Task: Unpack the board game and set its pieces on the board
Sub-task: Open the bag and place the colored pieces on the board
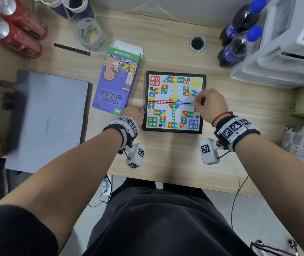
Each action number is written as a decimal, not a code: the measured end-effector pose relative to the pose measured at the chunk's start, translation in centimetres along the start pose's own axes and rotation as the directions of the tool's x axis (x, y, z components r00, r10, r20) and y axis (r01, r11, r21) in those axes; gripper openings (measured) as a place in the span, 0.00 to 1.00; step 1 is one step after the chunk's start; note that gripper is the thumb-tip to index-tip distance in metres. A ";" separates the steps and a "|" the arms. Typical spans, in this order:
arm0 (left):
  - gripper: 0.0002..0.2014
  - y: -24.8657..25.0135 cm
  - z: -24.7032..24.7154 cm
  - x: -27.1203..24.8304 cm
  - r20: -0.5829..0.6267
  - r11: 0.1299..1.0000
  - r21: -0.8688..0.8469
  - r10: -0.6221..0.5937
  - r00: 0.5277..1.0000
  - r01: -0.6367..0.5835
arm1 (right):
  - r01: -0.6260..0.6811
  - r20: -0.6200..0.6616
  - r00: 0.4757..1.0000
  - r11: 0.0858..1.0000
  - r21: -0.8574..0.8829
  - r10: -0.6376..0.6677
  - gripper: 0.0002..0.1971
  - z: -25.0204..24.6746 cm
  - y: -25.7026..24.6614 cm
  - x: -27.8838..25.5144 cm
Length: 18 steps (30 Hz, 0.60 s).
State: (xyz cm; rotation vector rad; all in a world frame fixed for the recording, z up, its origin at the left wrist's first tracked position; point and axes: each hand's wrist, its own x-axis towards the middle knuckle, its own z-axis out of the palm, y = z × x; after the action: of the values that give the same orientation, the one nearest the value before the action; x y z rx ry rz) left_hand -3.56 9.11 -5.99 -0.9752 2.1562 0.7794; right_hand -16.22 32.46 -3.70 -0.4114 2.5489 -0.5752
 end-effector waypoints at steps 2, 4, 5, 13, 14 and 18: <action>0.20 -0.2 0.0 0.1 -0.017 0.999 -0.045 0.008 1.000 -0.008 | 0.038 -0.026 0.999 0.998 -0.056 -0.040 0.06 0.1 -0.7 -0.5; 0.20 -0.4 0.0 -0.3 -0.019 0.998 -0.062 0.018 1.000 -0.019 | 0.119 -0.029 0.992 0.991 -0.060 -0.121 0.05 0.7 -2.2 -1.3; 0.20 -0.7 0.1 -0.4 -0.022 0.997 -0.071 0.023 1.000 -0.024 | 0.165 0.000 0.986 0.985 -0.039 -0.165 0.05 1.2 -3.2 -1.8; 0.22 -2.5 0.3 -1.4 -0.022 0.955 -0.284 0.076 0.997 -0.079 | 0.323 0.263 0.919 0.943 -0.075 -0.294 0.05 6.7 -7.7 -2.9; 0.22 -2.7 0.3 -1.4 -0.017 0.952 -0.295 0.077 0.997 -0.078 | 0.325 0.276 0.916 0.942 -0.086 -0.291 0.06 7.1 -7.8 -2.9; 0.23 -3.6 0.8 -1.2 -0.012 0.935 -0.345 0.081 0.997 -0.080 | 0.338 0.273 0.912 0.938 -0.083 -0.305 0.06 8.0 -8.2 -2.8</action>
State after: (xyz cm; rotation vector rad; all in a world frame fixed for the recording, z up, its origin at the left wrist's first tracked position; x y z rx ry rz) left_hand 0.16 8.25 -6.52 -1.0606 2.1076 1.2303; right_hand -8.24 23.92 -5.04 -0.9056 2.2873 -0.4389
